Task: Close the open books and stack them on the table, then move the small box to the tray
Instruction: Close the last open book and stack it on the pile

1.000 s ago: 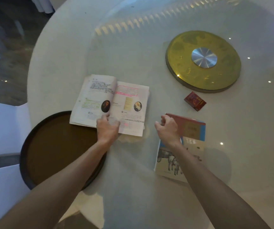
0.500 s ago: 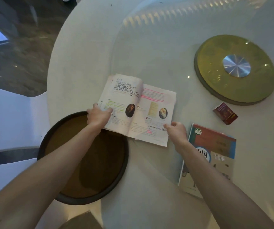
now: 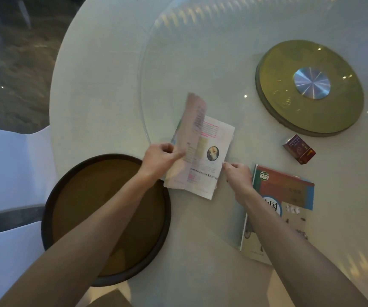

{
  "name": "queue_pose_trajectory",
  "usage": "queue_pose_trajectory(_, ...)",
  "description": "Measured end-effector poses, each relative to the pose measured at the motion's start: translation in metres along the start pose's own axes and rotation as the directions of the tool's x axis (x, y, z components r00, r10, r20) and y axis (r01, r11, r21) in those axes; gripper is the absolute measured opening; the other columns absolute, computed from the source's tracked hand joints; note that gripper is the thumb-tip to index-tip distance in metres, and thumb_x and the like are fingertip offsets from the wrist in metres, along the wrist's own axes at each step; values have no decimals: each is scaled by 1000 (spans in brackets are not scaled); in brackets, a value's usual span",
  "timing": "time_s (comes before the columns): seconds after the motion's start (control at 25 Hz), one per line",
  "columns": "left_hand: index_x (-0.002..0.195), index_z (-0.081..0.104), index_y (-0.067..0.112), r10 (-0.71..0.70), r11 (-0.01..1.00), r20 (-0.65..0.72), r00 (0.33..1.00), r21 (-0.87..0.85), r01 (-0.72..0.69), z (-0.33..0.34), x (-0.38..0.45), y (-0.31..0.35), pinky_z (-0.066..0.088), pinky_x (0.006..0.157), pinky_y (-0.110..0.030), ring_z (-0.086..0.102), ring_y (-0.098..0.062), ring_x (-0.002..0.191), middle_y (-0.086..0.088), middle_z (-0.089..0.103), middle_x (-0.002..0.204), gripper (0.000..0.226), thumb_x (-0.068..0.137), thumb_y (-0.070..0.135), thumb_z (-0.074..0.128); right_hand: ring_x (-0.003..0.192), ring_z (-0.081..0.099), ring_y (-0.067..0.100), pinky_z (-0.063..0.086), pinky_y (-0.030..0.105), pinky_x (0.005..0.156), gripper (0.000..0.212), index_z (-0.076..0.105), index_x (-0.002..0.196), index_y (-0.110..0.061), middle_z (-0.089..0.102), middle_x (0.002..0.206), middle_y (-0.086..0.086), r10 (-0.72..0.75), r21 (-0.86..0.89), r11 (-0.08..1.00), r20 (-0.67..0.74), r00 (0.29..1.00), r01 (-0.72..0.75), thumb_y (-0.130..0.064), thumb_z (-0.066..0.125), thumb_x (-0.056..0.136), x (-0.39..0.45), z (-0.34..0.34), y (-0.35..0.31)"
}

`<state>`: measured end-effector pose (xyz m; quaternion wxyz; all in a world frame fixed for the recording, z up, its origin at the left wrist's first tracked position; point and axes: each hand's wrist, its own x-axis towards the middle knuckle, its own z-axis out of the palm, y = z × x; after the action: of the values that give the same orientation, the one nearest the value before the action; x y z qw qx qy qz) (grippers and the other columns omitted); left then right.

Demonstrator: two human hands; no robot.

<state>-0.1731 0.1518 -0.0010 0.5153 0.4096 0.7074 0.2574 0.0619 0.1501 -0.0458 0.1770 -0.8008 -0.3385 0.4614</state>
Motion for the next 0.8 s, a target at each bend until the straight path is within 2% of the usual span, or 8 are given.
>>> queue_pose_trajectory(0.08, 100, 80, 13, -4, 1000, 142, 990, 31, 0, 19, 1, 3, 59, 65, -32, 74, -14, 89, 2, 78, 97, 38, 84, 47, 76, 85, 69, 46, 58, 54, 79, 59, 64, 115, 16, 72, 107, 35, 0, 34, 999, 4, 1000, -1, -40, 56, 97, 0, 2, -2)
queue_pose_trajectory(0.2, 107, 80, 23, 23, 998, 247, 969, 59, -39, 38, 5, -6, 61, 82, -32, 70, -12, 106, 8, 76, 110, 51, 81, 65, 68, 78, 65, 31, 56, 62, 92, 66, 67, 109, 17, 69, 85, 16, 53, 101, 993, 35, 998, -56, -47, 52, 99, 0, 4, -3)
queue_pose_trajectory(0.32, 122, 74, 19, 30, 996, 86, 996, 87, -38, 36, 11, -10, 56, 77, -25, 68, -15, 106, 0, 72, 120, 59, 87, 65, 63, 78, 60, 27, 58, 58, 88, 62, 67, 99, 17, 64, 84, 10, 80, 169, 982, 45, 996, -87, -42, 50, 102, 1, 3, -2)
queue_pose_trajectory(0.4, 136, 62, 18, 53, 950, -127, 990, 313, -11, 29, 24, -18, 51, 92, -35, 59, -25, 119, -10, 63, 130, 61, 89, 56, 65, 79, 58, 26, 58, 51, 81, 60, 67, 97, 17, 61, 86, 10, 91, 199, 975, 53, 994, -100, -40, 49, 103, 0, 2, -1)
queue_pose_trajectory(0.52, 149, 45, 12, -26, 933, -157, 987, 352, 81, 23, 36, -25, 48, 107, -47, 51, -34, 130, -16, 49, 140, 74, 86, 39, 74, 80, 65, 24, 58, 44, 81, 43, 70, 85, -6, 70, 89, 9, 90, 225, 968, 102, 991, -111, -36, 48, 107, -2, 2, -1)
queue_pose_trajectory(0.6, 145, 47, 8, -66, 948, -146, 987, 301, 108, 23, 39, -24, 51, 103, -49, 56, -33, 126, -15, 55, 136, 75, 83, 38, 76, 77, 71, 21, 60, 41, 80, 39, 71, 85, -13, 76, 86, 5, 78, 256, 961, 126, 989, -108, -34, 48, 108, -8, 2, -2)
queue_pose_trajectory(0.72, 113, 66, 6, -138, 965, -119, 983, 208, 161, 21, 37, -17, 60, 87, -43, 68, -27, 105, -8, 71, 111, 45, 83, 37, 79, 76, 72, 20, 60, 36, 72, 32, 72, 87, -10, 77, 86, 6, 71, 271, 957, 142, 987, -108, -29, 55, 105, -13, 0, 4)
queue_pose_trajectory(0.8, 105, 67, 5, -162, 983, -29, 986, 84, 164, 21, 32, -18, 61, 74, -37, 71, -24, 94, -8, 74, 102, 32, 85, 27, 79, 82, 71, 24, 61, 41, 78, 23, 70, 91, -10, 74, 89, 6, 61, 250, 963, 177, 982, -104, -29, 62, 101, -16, -4, 12)
